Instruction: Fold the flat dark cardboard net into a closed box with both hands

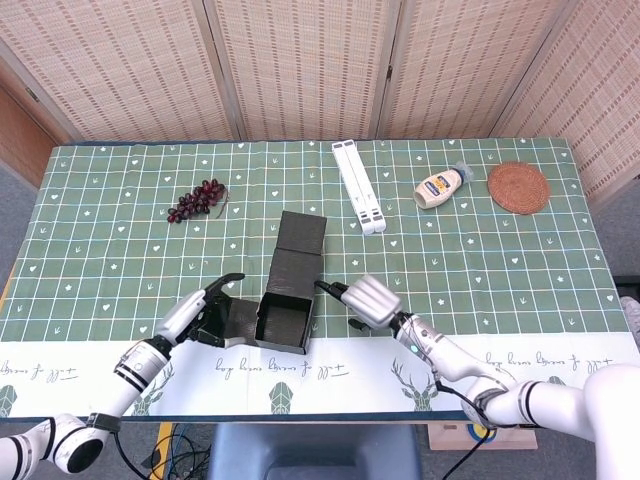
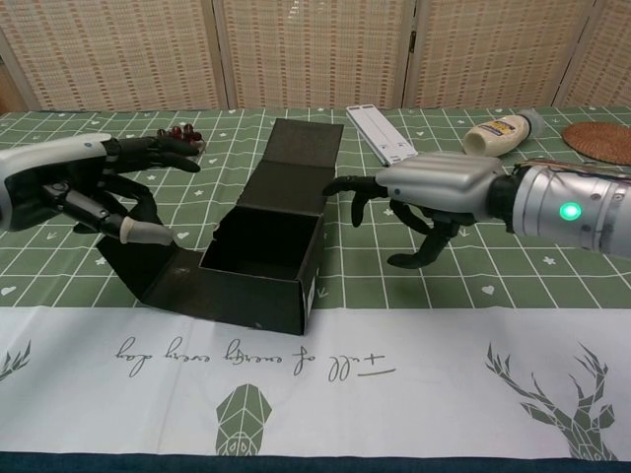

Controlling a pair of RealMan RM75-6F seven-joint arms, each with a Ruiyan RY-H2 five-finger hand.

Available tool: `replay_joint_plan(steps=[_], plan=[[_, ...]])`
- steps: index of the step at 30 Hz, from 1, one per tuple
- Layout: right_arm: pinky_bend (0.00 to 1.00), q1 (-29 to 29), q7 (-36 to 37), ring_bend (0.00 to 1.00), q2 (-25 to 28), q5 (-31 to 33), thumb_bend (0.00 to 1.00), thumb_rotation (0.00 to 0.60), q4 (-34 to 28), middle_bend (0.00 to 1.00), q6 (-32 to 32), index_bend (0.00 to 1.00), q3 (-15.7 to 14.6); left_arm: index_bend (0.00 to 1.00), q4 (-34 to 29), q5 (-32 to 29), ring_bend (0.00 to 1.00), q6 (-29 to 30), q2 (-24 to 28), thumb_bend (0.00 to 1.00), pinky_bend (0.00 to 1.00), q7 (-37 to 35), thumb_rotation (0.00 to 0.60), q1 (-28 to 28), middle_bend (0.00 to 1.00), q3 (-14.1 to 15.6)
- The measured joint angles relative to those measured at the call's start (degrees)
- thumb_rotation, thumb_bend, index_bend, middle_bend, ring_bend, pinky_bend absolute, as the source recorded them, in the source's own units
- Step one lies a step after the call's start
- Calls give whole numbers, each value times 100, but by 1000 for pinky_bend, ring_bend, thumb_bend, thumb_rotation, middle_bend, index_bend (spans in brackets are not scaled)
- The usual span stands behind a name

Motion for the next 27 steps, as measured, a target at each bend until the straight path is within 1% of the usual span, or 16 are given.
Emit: replay_joint_plan(steps=[4, 13, 16, 19, 22, 27], plan=[[1000, 320, 98, 726, -244, 160, 360, 600, 262, 231, -377, 28, 261, 101, -68, 47, 529, 56, 69, 112, 899, 2, 600, 63, 120, 0], [1000, 942, 186, 726, -651, 433, 371, 600, 923, 204, -930, 28, 743, 101, -34, 85, 530, 56, 69, 111, 899, -96, 600, 157, 120, 27], [1000, 1011, 310, 726, -680, 513, 373, 600, 947, 204, -979, 28, 858, 101, -36, 115, 530, 81, 70, 112, 899, -94, 600, 183, 120, 30], [1000, 930, 513, 725, -605, 563, 365, 600, 802, 203, -939, 28, 848, 101, -60, 125, 530, 112, 100, 112, 899, -94, 600, 221, 120, 26], [1000, 787, 737, 726, -435, 635, 305, 600, 518, 192, -930, 25, 796, 101, -70, 125, 530, 106, 108, 112, 899, -112, 600, 236, 120, 20], [1000, 463, 1207, 726, -139, 848, 24, 600, -9, 131, -929, 0, 677, 101, -92, 158, 530, 71, 81, 112, 899, -105, 600, 234, 120, 22]])
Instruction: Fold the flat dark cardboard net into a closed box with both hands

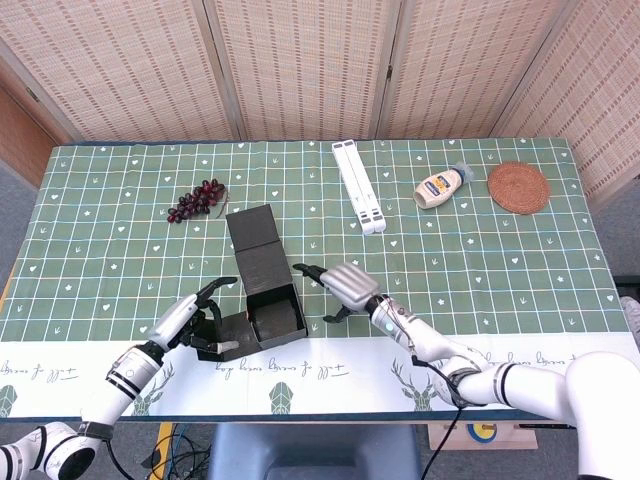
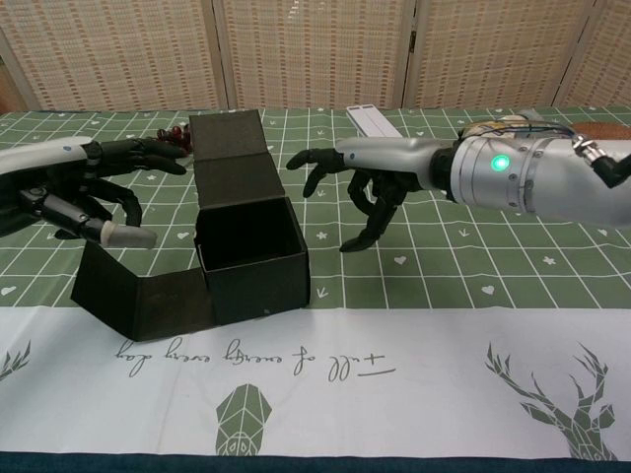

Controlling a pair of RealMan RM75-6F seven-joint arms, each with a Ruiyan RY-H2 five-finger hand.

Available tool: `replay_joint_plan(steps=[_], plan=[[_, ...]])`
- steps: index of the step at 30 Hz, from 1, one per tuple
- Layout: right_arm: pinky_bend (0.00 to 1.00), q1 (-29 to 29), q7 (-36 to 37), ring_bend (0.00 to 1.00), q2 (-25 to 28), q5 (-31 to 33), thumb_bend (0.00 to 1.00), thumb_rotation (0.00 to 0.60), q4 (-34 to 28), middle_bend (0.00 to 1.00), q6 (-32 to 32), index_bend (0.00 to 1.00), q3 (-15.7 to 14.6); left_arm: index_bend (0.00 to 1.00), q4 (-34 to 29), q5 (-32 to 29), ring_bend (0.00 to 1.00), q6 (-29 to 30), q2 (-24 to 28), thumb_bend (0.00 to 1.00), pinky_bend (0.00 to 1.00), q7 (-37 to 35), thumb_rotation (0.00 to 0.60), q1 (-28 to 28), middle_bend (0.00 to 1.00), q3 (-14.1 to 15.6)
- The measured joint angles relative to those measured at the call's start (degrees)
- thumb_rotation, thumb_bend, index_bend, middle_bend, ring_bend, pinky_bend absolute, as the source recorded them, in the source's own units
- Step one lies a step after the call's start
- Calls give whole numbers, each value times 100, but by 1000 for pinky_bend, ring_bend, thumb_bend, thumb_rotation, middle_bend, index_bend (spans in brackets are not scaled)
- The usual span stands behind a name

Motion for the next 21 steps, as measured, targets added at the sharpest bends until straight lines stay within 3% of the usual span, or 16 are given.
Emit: replay_joint_plan(steps=[8, 21], plan=[[1000, -334, 629, 726, -115, 590, 0, 600, -257, 70, -87, 0, -20, 101, -74, 54, 530, -21, -38, 111, 899, 65, 600, -7, 120, 1], [1000, -319, 759, 725, -801, 1110, 0, 600, -1, 44, -143, 0, 275, 101, -46, 87, 530, -6, -4, 112, 899, -13, 600, 52, 120, 21]])
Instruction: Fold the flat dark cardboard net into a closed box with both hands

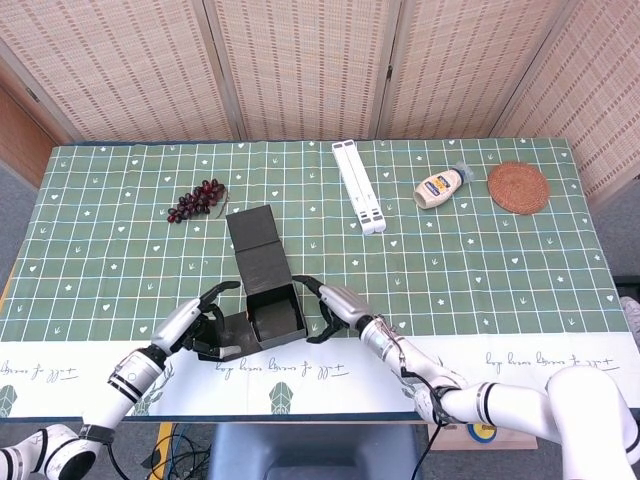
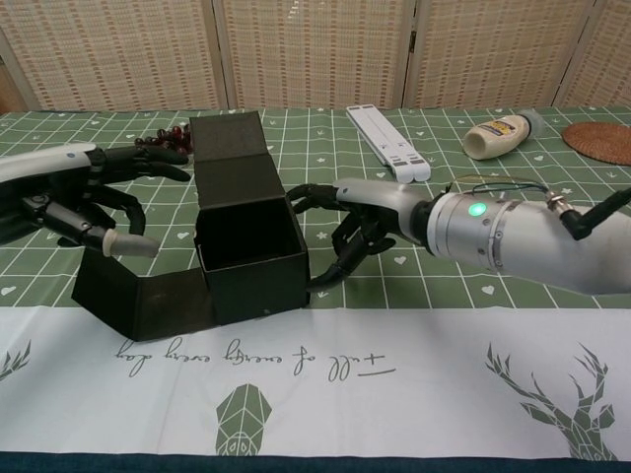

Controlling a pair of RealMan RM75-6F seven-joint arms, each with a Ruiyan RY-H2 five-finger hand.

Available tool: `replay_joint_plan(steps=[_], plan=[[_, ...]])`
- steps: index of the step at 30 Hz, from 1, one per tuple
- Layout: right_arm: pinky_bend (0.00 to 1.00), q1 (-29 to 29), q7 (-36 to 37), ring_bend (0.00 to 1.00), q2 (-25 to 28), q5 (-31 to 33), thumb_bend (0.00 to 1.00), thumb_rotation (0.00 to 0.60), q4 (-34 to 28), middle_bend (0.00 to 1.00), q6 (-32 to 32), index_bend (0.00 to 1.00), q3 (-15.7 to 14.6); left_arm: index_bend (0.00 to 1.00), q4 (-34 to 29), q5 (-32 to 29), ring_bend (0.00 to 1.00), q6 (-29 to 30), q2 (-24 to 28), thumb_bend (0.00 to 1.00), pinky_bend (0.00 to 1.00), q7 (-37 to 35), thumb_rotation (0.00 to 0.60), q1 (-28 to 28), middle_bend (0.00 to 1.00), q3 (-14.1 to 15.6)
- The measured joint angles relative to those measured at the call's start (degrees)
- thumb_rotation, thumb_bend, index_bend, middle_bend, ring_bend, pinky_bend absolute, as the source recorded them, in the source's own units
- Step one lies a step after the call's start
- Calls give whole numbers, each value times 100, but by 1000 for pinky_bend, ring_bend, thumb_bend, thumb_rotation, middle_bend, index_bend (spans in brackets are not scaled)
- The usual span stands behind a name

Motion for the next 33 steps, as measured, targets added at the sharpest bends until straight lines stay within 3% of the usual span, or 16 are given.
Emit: replay_joint_plan(steps=[8, 15, 18, 23, 33], plan=[[1000, 74, -96, 725, -252, 161, 0, 600, 134, 67, -106, 0, 80, 101, 39, 69, 530, 54, 28, 112, 899, -107, 600, 44, 120, 26], [1000, 97, -194, 725, -591, 300, 9, 600, 375, 161, -55, 0, 128, 109, 82, 63, 534, 201, 29, 111, 899, -208, 600, 115, 120, -13], [1000, 90, -212, 728, -790, 376, 84, 600, 497, 237, 73, 12, 206, 115, 86, 42, 536, 314, 34, 112, 899, -221, 600, 169, 120, -51], [1000, -14, -166, 740, -1075, 532, 259, 600, 670, 338, 430, 144, 449, 146, 66, -26, 537, 522, 84, 111, 900, -171, 600, 269, 120, -134], [1000, -470, 415, 746, -661, 598, 300, 600, 204, 367, 628, 214, 738, 157, 267, -322, 539, 1293, -9, 112, 900, 422, 600, 559, 120, -491]])
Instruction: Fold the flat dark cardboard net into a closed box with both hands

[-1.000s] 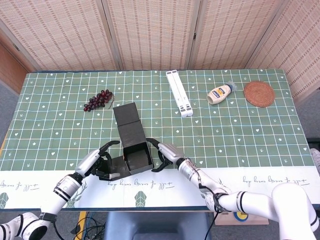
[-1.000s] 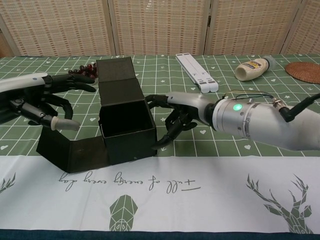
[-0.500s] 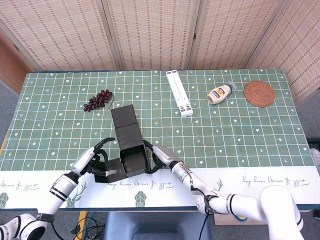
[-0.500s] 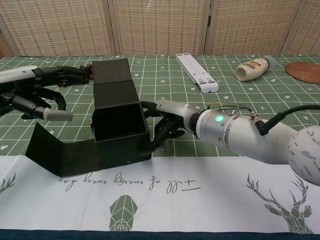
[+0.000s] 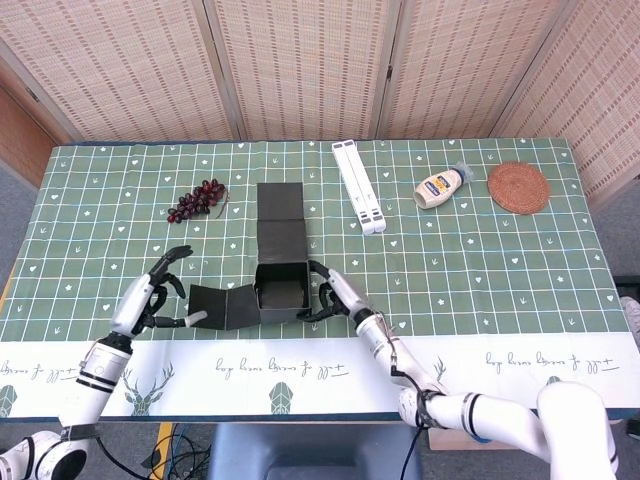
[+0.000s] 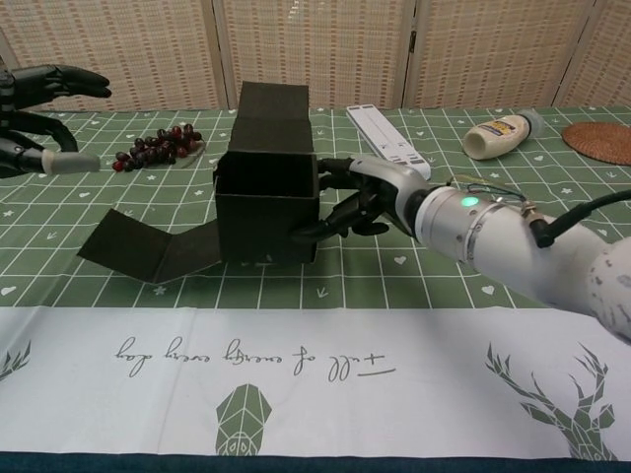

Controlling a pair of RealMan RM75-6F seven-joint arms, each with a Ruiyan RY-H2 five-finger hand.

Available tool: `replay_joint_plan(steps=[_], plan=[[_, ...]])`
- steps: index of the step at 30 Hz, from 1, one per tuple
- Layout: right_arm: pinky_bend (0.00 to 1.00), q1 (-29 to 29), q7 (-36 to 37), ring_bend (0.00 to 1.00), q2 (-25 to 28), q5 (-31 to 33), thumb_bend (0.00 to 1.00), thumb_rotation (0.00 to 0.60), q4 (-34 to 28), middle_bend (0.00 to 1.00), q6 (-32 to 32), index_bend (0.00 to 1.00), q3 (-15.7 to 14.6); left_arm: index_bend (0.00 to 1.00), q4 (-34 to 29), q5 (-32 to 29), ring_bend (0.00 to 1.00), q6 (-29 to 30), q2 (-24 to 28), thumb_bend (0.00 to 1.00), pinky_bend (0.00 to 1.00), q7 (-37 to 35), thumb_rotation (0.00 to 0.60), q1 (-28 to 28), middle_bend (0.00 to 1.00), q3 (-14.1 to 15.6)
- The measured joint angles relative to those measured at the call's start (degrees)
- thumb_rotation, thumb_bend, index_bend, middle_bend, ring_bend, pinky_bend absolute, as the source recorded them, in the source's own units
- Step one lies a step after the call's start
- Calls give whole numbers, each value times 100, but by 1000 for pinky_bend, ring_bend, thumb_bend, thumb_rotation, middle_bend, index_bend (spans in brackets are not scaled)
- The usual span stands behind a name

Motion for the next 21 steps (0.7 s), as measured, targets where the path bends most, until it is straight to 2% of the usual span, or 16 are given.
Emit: replay_joint_plan(steps=[6, 11, 16, 21], plan=[[1000, -322, 745, 746, 288, -42, 313, 600, -348, 373, 99, 218, 257, 138, 250, -156, 551, 734, -209, 112, 899, 461, 600, 180, 120, -352], [1000, -595, 1653, 746, 497, -153, 315, 600, -642, 381, 119, 226, 526, 99, 605, -343, 548, 1149, -481, 112, 898, 987, 600, 305, 120, -596], [1000, -866, 2490, 746, 660, -407, 317, 600, -985, 388, 182, 231, 717, 79, 836, -561, 559, 1107, -647, 112, 898, 1035, 600, 396, 120, -691], [1000, -1020, 3036, 746, 759, -771, 317, 600, -1291, 388, 174, 231, 730, 73, 1007, -493, 565, 1093, -854, 112, 898, 1046, 600, 341, 120, -733]])
